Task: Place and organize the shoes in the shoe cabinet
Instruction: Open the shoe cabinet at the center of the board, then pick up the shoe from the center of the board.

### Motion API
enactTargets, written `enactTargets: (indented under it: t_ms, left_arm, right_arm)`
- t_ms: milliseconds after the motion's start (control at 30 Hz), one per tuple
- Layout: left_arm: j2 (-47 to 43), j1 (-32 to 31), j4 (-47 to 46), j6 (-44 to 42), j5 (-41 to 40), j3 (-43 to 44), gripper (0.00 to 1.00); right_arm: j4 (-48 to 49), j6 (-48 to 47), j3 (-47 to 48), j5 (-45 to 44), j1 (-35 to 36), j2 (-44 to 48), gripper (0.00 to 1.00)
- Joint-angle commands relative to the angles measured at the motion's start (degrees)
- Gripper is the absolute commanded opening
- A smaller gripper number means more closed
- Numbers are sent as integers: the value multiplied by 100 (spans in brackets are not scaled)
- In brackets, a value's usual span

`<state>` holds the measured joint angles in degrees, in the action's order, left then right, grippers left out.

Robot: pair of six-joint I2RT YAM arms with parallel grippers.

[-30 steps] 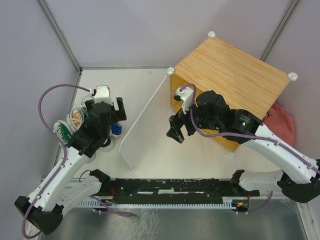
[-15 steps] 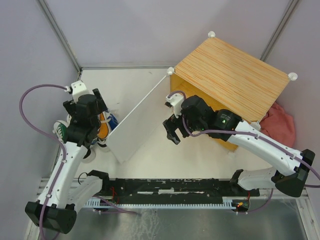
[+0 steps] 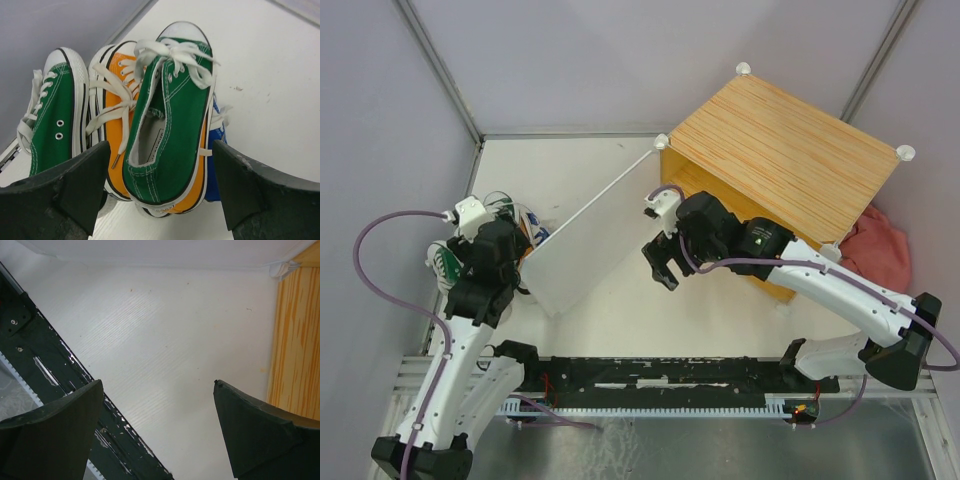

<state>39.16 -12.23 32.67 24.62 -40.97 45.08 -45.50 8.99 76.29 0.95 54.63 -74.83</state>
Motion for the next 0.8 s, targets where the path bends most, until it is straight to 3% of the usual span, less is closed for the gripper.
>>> enactTargets:
  t_ms: [0, 100, 233, 367, 400, 433, 467, 767]
  left_arm:
    - [-28, 19, -91, 521, -113, -181, 88]
    - [42, 19, -140, 587, -188, -293, 85]
    - [27, 17, -368, 578, -261, -539, 72]
    - [23, 29, -527, 512, -236, -641, 44]
    - [30, 35, -550, 463, -254, -629, 33]
    - [16, 41, -555, 423, -300, -605, 13]
    - [-3, 45, -555, 409, -344, -563, 4]
    - [-428, 45, -1029, -131, 290, 419, 3]
  right_arm:
    - [244, -120, -68, -43, -5, 181, 99]
    - [207, -126, -126, -91, -6, 249, 99]
    - [221, -127, -248, -259, -6, 413, 99]
    - [219, -119, -282, -344, -19, 485, 99]
    - [210, -117, -283, -357, -14, 500, 99]
    - [208, -110, -292, -379, -18, 504, 99]
    - [215, -96, -297, -401, -19, 522, 99]
    - [260, 40, -367, -622, -27, 476, 99]
